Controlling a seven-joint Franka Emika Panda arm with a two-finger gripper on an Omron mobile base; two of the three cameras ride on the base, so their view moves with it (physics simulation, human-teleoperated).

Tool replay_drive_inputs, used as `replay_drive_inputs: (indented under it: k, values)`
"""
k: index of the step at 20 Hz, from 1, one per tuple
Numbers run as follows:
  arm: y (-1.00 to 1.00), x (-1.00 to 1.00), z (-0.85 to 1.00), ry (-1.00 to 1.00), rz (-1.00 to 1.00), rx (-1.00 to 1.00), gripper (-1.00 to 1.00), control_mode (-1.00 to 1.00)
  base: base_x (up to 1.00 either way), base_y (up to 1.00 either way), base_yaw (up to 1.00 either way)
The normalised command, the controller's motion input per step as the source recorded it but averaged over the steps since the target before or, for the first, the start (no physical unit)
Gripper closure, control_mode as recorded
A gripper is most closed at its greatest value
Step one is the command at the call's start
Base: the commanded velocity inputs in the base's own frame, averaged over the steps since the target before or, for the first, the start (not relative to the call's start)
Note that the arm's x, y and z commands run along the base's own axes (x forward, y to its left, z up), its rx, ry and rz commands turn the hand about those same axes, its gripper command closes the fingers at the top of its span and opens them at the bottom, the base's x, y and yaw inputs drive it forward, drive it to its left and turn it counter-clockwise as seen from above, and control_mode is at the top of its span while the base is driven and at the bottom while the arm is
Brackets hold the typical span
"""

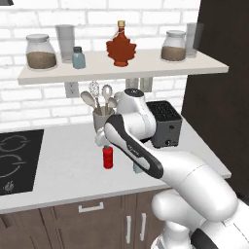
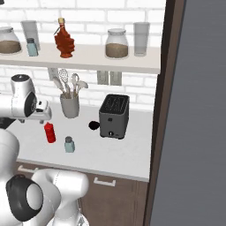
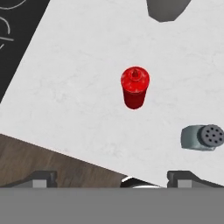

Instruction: Put the shaker and condiment bottle from the counter next to their counterparts in the cabinet.

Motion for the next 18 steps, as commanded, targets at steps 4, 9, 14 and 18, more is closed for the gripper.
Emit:
replay_drive_inputs:
  k: [4, 9, 14, 18]
  values:
    - [0.0, 0.09, -0.28, 0.04, 0.0, 0.0, -1.0, -1.0, 0.0, 0.0, 0.0]
    - [0.0, 0.0, -0.05, 0.0, 0.0, 0.01, -1.0, -1.0, 0.0, 0.0, 0.0]
    - [-0.05, 0.0, -0.02, 0.0, 0.0, 0.0, -1.0, -1.0, 0.0, 0.0, 0.0]
    - [-0.08, 0.0, -0.02, 0.0, 0.01, 0.0, -1.0, -1.0, 0.0, 0.0, 0.0]
